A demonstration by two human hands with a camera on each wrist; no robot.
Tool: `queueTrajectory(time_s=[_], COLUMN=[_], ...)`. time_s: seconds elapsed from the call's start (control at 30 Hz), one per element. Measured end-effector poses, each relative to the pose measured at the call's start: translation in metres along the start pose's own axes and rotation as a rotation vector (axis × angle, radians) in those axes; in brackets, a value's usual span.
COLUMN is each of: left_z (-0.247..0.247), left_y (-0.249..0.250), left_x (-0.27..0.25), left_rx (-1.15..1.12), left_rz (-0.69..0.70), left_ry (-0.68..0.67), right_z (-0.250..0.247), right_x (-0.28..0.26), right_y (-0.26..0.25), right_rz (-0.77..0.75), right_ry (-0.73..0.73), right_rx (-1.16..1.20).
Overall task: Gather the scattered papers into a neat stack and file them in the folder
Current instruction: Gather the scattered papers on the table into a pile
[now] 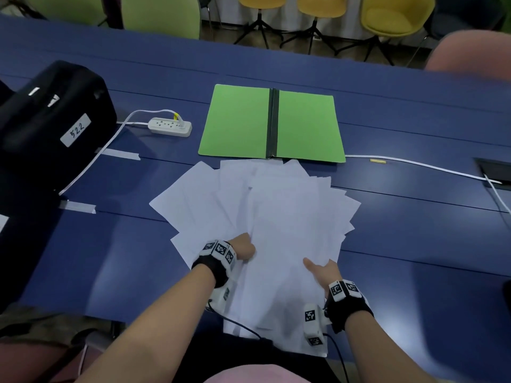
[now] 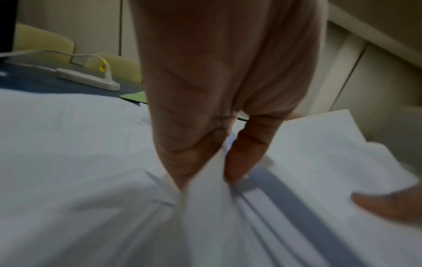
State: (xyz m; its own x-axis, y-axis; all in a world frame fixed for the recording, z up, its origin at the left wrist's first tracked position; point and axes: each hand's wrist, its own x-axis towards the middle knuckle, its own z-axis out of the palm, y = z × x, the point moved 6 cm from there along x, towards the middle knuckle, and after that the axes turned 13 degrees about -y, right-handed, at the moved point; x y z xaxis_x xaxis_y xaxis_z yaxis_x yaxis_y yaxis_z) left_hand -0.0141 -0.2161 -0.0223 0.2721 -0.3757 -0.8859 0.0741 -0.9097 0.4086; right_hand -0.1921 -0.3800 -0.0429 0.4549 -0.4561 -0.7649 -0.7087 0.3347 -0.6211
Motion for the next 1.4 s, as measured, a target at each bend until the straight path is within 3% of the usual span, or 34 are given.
queueTrajectory(time_s=[0.07,0.17,0.3,0.37,0.6,0.8,1.0,1.13,1.23,1.3,1.4], left_z=[0.002,-0.032,-0.075,-0.079,-0.072,-0.085,-0.075,-0.059,-0.063,-0.074,-0.096], left_y=[0.001,-0.029,-0.107,-0.129,-0.112,-0.109,-0.110,-0.107,-0.106,-0.109,-0.111], left_x=[0.006,0.004,-0.022,-0.033,-0.015,-0.001,-0.002,-0.005,-0.009,-0.008,-0.007], left_rx=[-0.100,-0.341,-0.481,-0.558,-0.639,-0.807,-0.727,-0.543,-0.315,-0.320,-0.500], left_rz=[0.087,0.062,-0.256,-0.334,-0.140,0.052,-0.012,-0.085,-0.149,-0.118,-0.048], left_ry=[0.033,0.296,0.613,0.681,0.637,0.561,0.500,0.300,0.123,0.143,0.424], right_z=[-0.002,-0.012,-0.030,-0.037,-0.042,-0.051,-0.048,-0.041,-0.052,-0.056,-0.054], right_x=[0.004,0.003,0.001,-0.001,-0.004,-0.002,0.005,0.011,0.013,0.013,0.017], right_y=[-0.002,-0.003,0.005,0.007,-0.002,-0.003,-0.005,-0.005,0.001,0.007,0.016], right_rz=[-0.016,-0.025,-0.004,0.011,0.134,0.114,0.093,0.171,0.175,0.155,0.107], right_ry=[0.035,0.094,0.172,0.219,0.360,0.286,0.289,0.142,0.135,0.150,0.166], right_rx=[0.001,0.008,0.079,0.084,-0.175,-0.099,-0.104,-0.115,-0.083,-0.014,0.047])
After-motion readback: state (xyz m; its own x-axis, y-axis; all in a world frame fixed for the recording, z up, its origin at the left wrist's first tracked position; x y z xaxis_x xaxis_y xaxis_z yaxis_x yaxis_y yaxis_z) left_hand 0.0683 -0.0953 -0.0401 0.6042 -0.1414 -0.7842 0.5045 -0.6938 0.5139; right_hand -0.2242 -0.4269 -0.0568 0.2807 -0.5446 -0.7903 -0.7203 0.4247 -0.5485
